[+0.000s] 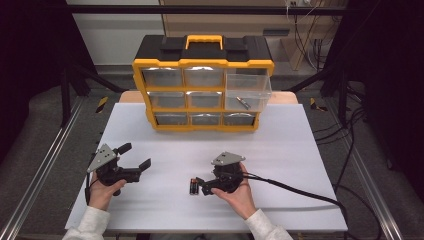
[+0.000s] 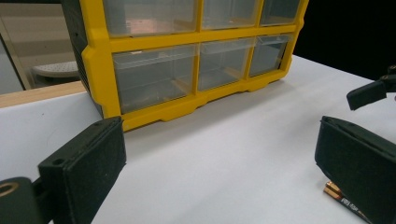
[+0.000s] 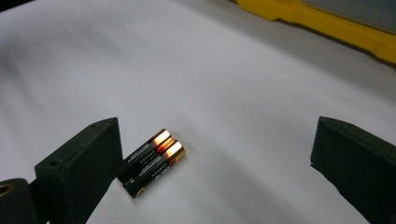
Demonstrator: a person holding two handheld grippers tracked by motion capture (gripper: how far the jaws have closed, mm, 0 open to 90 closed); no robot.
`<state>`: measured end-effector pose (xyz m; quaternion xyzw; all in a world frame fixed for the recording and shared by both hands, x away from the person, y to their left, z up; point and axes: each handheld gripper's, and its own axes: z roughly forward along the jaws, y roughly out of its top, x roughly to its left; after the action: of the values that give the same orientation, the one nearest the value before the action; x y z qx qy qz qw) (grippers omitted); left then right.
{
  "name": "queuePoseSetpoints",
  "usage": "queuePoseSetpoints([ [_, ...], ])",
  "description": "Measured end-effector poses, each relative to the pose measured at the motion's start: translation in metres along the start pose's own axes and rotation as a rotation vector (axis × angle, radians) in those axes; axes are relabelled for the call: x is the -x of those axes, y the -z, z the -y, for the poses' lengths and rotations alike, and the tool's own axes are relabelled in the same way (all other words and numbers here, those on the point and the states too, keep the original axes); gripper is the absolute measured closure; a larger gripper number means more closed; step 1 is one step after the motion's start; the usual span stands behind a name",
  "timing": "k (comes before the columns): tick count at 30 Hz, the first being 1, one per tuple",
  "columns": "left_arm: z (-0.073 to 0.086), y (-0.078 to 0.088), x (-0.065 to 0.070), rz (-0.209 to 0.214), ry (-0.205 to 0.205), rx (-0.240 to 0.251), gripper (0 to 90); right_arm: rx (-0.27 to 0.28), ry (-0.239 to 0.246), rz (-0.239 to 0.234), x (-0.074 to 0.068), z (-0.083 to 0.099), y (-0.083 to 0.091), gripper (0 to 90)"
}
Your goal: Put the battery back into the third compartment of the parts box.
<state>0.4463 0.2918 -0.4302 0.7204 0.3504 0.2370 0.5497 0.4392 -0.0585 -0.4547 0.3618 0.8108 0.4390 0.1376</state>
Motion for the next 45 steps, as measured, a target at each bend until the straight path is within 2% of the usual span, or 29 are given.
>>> queuePoseSetpoints([
  [9, 0.0, 0.0, 0.0, -0.001, 0.005, 0.001, 1.6, -0.05, 0.011, -0.026, -0.011, 0.006, -0.016, 4.6],
  [16, 0.0, -0.001, 0.0, 0.0, 0.0, -0.001, 1.6, -0.072, 0.012, -0.022, -0.012, 0.01, -0.026, 10.9],
  [21, 0.0, 0.0, 0.0, -0.001, 0.002, -0.003, 1.6, -0.091, 0.019, -0.056, -0.012, 0.014, -0.03, 22.0],
  [33, 0.0, 0.0, 0.0, -0.003, 0.0, -0.001, 1.7, -0.138, 0.031, -0.095, -0.015, 0.019, -0.033, 43.9],
  [37, 0.0, 0.0, 0.0, -0.003, 0.003, 0.001, 1.7, -0.139, 0.047, -0.084, -0.015, 0.02, -0.032, 47.2],
  [38, 0.0, 0.0, 0.0, -0.004, 0.003, 0.001, 1.7, -0.144, 0.05, -0.075, -0.016, 0.02, -0.031, 51.2],
  [41, 0.0, 0.0, 0.0, -0.004, 0.002, 0.002, 1.7, -0.147, 0.056, -0.067, -0.016, 0.02, -0.03, 53.6],
  [45, 0.0, 0.0, 0.0, -0.004, 0.001, 0.002, 1.8, -0.154, 0.052, -0.061, -0.015, 0.02, -0.029, 61.6],
])
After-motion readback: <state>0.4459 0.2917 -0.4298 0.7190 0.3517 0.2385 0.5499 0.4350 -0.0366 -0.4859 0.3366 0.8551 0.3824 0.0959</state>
